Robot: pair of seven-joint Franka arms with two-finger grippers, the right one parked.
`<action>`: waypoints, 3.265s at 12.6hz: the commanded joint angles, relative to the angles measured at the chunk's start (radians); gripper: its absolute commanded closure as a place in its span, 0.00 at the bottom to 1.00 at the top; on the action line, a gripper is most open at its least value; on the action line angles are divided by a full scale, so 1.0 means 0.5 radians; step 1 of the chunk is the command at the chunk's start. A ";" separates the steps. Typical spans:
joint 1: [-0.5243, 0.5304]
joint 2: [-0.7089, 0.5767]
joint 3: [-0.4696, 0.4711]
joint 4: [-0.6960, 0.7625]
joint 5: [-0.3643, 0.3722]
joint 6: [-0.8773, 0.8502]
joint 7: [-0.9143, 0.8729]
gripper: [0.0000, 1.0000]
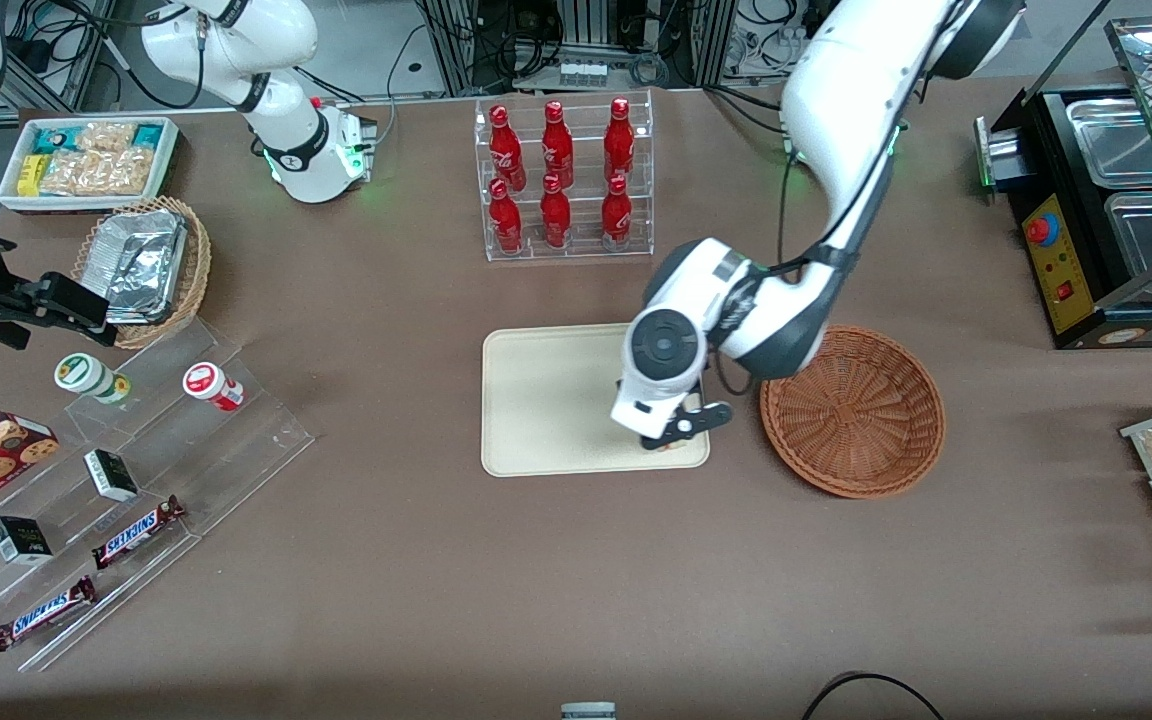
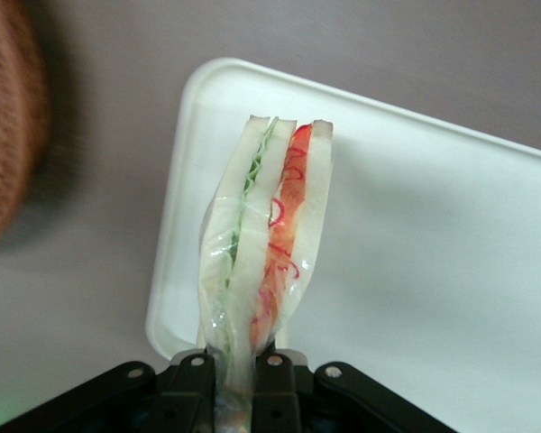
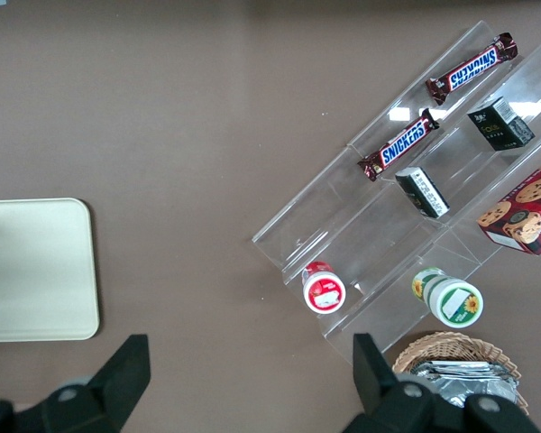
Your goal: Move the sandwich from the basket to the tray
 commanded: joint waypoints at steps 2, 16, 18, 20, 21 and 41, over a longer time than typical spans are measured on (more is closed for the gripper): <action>-0.155 0.182 0.027 0.249 -0.009 -0.048 -0.169 0.92; -0.254 0.308 0.024 0.234 -0.012 0.272 -0.320 0.05; -0.251 0.299 0.027 0.234 -0.009 0.272 -0.298 0.00; -0.245 0.272 0.027 0.240 -0.012 0.253 -0.298 0.00; -0.236 0.226 0.027 0.243 -0.012 0.226 -0.298 0.00; 0.816 -1.005 0.046 -0.450 -0.006 -0.713 1.370 0.00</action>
